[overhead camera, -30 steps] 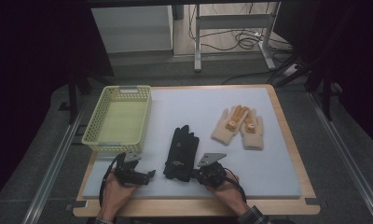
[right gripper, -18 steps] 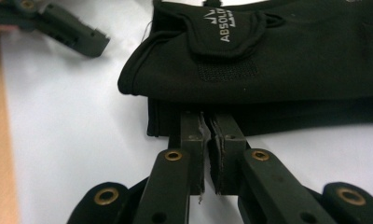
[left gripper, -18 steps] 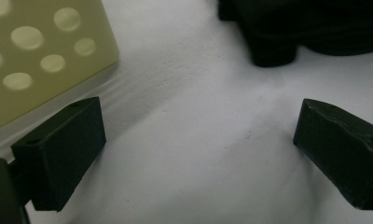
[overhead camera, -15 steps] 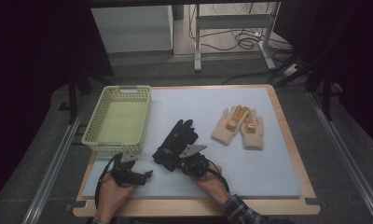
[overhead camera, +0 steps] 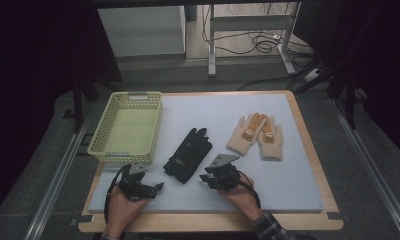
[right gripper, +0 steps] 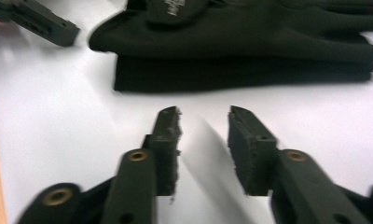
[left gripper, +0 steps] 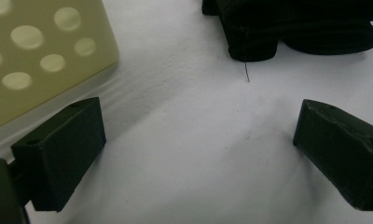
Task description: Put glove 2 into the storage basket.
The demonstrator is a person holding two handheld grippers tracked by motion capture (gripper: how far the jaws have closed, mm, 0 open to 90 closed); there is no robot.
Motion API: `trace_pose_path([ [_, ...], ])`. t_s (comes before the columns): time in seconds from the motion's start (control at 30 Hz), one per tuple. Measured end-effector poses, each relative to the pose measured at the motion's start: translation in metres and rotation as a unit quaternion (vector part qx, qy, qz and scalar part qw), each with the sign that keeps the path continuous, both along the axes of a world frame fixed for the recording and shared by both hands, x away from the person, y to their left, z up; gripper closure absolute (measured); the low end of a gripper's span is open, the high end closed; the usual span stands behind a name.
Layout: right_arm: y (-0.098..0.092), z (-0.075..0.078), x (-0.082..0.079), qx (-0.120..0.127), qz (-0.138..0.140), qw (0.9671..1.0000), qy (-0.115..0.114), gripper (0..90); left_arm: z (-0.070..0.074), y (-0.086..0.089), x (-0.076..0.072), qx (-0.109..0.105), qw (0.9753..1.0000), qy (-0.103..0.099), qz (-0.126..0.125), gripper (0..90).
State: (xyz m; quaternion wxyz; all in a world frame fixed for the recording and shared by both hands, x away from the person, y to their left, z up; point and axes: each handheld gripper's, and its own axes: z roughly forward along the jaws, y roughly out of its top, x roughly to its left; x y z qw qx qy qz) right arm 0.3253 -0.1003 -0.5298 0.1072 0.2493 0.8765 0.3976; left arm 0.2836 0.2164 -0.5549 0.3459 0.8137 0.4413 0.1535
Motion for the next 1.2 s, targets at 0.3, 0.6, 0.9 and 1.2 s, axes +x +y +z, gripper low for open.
trace_pose_path([
  [0.3,-0.042,0.006,0.001,-0.015,-0.045,0.9988,-0.014,36.0,0.0,0.0,0.0,0.0,1.0,0.0,0.0,2.5],
  [0.6,-0.094,0.008,0.006,-0.017,-0.105,0.9942,-0.02,21.3,0.0,0.001,0.0,-0.001,1.0,0.0,-0.001,2.8],
  [0.9,-0.118,-0.003,0.01,-0.027,-0.142,0.9895,0.001,13.5,0.0,0.001,0.0,-0.001,1.0,0.0,-0.001,2.8],
  [1.2,-0.116,-0.005,0.008,-0.038,-0.143,0.989,-0.007,12.6,0.001,0.0,0.0,0.001,1.0,0.0,-0.001,3.0],
])
